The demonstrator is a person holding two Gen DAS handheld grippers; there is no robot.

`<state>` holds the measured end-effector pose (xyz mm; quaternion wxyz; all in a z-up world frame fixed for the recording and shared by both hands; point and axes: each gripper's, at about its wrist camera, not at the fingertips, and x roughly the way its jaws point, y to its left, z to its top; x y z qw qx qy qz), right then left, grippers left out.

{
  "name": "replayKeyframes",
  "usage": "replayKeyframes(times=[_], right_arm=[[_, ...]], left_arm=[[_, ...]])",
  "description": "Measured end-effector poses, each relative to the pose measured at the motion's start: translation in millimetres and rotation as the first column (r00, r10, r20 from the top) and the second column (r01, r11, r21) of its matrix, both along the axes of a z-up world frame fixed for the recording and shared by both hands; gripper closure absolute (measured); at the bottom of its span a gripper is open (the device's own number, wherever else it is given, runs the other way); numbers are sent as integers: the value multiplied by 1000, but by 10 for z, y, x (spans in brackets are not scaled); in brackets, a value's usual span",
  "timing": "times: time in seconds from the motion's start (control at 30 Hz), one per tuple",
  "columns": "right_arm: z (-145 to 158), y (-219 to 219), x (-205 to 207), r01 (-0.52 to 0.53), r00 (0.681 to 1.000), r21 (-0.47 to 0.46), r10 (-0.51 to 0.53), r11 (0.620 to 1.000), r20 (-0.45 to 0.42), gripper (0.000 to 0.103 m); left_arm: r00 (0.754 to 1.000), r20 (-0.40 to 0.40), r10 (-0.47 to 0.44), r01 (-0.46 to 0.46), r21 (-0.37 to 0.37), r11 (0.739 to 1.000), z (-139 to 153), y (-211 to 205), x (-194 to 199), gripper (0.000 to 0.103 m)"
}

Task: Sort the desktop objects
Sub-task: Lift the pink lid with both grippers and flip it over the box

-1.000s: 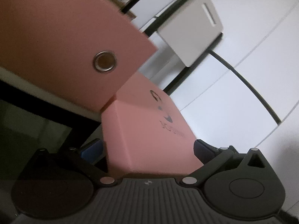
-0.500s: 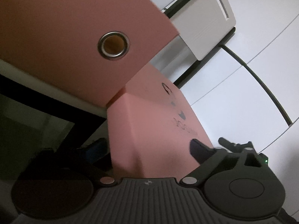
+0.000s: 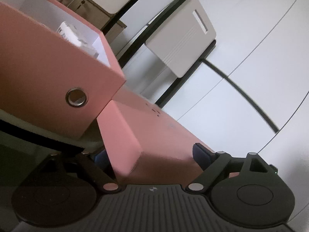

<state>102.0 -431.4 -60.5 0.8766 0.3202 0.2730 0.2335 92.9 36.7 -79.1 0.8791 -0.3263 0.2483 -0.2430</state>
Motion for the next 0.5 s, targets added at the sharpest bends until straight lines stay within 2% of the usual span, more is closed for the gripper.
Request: replayKeyframes(times=[0.3, 0.5], right_arm=[[275, -40, -134, 47, 997, 15, -48, 999, 63, 28], [402, -18, -159, 62, 995, 14, -62, 998, 73, 28]], left_arm=[[999, 3, -33, 33, -60, 998, 80, 12, 29, 12], [999, 34, -16, 18, -38, 999, 240, 20, 55, 11]])
